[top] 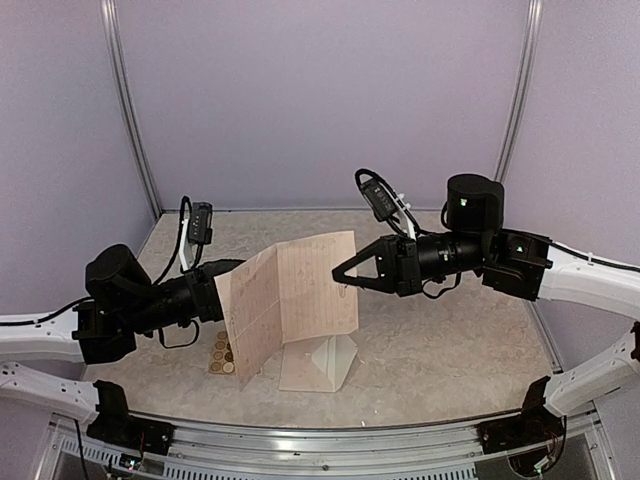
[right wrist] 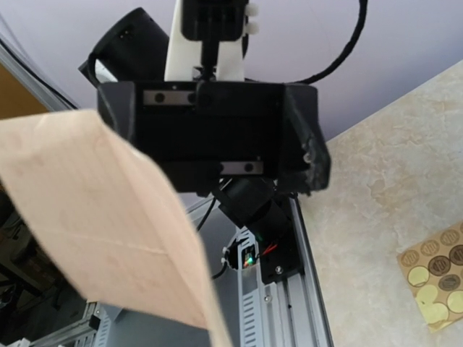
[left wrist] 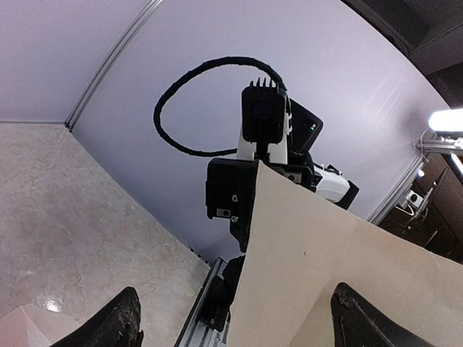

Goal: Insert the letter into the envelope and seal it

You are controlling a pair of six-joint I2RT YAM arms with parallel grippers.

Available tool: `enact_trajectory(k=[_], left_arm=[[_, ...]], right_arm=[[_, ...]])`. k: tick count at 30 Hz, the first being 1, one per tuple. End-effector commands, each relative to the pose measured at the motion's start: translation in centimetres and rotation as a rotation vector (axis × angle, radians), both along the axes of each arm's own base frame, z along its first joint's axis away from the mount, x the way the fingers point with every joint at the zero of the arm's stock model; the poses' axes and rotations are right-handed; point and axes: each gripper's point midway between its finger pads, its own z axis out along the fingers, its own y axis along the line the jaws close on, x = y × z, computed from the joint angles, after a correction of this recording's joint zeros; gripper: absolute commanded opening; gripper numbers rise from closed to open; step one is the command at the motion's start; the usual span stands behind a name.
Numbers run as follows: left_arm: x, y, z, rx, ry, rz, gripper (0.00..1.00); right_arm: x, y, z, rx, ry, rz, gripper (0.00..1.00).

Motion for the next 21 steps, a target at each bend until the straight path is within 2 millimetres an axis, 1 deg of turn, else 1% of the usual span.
enact_trajectory(k=[1, 8, 12, 15, 18, 21], left_arm=[[-1.1, -0.2, 0.5, -0.037, -0.023, -0.047, 0.86], [-1.5, -0.6, 0.6, -0.044, -0.03, -0.074, 0.87], [-1.6, -1.3, 0.4, -0.039, -0.026, -0.09, 0.87], [-1.5, -1.8, 0.2, -0.032, -0.028, -0.093, 0.85], [-1.4, -2.1, 0.2, -0.029, -0.032, -0.099, 0.78], [-1.5, -2.5, 0.2, -0.026, -0.035, -0.113, 0.63]], right_arm=[[-0.1, -0.1, 0.7, 0.028, -0.009, -0.008, 0.0], [-0.3, -0.1, 0.6, 0.033, -0.004, 0.007, 0.0], [-0.6, 0.1, 0.3, 0.032, 0.004, 0.031, 0.0], [-0.9, 0.1, 0.5, 0.044, 0.002, 0.055, 0.0], [-1.2, 0.1, 0.7, 0.052, 0.001, 0.074, 0.0], [-1.2, 0.1, 0.5, 0.044, 0.003, 0.075, 0.0]])
